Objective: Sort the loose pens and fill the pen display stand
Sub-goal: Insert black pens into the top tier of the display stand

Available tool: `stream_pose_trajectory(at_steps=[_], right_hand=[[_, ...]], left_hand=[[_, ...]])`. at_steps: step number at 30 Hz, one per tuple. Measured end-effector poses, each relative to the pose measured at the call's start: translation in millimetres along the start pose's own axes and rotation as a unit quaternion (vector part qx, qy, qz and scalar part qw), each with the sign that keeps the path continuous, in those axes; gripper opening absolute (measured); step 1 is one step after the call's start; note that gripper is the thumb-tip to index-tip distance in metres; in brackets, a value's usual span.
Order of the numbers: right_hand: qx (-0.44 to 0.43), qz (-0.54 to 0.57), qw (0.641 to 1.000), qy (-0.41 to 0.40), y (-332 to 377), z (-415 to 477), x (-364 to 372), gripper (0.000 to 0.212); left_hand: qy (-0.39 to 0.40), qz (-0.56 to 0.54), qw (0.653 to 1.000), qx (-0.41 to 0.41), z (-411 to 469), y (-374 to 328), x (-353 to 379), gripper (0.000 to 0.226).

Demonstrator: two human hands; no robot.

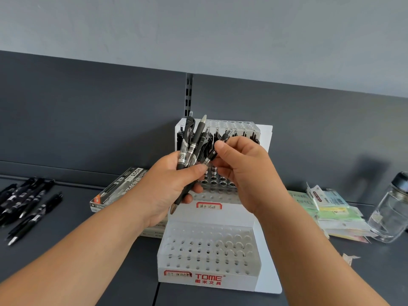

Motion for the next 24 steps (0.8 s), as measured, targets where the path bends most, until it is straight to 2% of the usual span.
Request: stream_pose_trajectory(at_steps=[3,6,10,14,20,24], right_hand=[[-0.002,-0.014,1.000,0.005,-2.8,2.1,8.5,0.012],[-0.004,-0.008,1.000,0.000,0.1,4.6,14.9,0.021],[-0.089,-0.050,0.994,-0.044,23.0,10.1,15.7,0.015],[-0.174,-0.139,0.973,-0.055,41.9,11.5,28.7,0.018],[-0.189,-0.278,0.942,-0.017,31.9,19.5,54.3,0.016],[-0.174,-0.323,0.930,0.005,17.1,24.5,62.8,0.022]], left_hand=[[-0.017,0.006,1.000,0.007,-0.9,1.2,-6.6,0.011],[-0.036,-0.006,0.999,0.000,-1.6,4.4,-16.0,0.014],[-0.095,-0.046,0.994,-0.010,-0.4,10.1,-38.4,0.010],[-0.158,-0.035,0.987,-0.019,1.5,19.0,-62.9,0.009],[-0.150,-0.005,0.989,-0.016,3.0,23.0,-75.7,0.005],[-0.145,0.006,0.989,-0.014,3.5,21.9,-77.0,0.004]])
Point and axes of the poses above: each hand's wrist, its own z-axis towards the middle knuckle, its own x-axis out of the palm, y = z × x, the point moved 7 cm from there along z, towards the middle knuckle, and after that the axes turned 8 degrees about z, right-handed, at the moved point
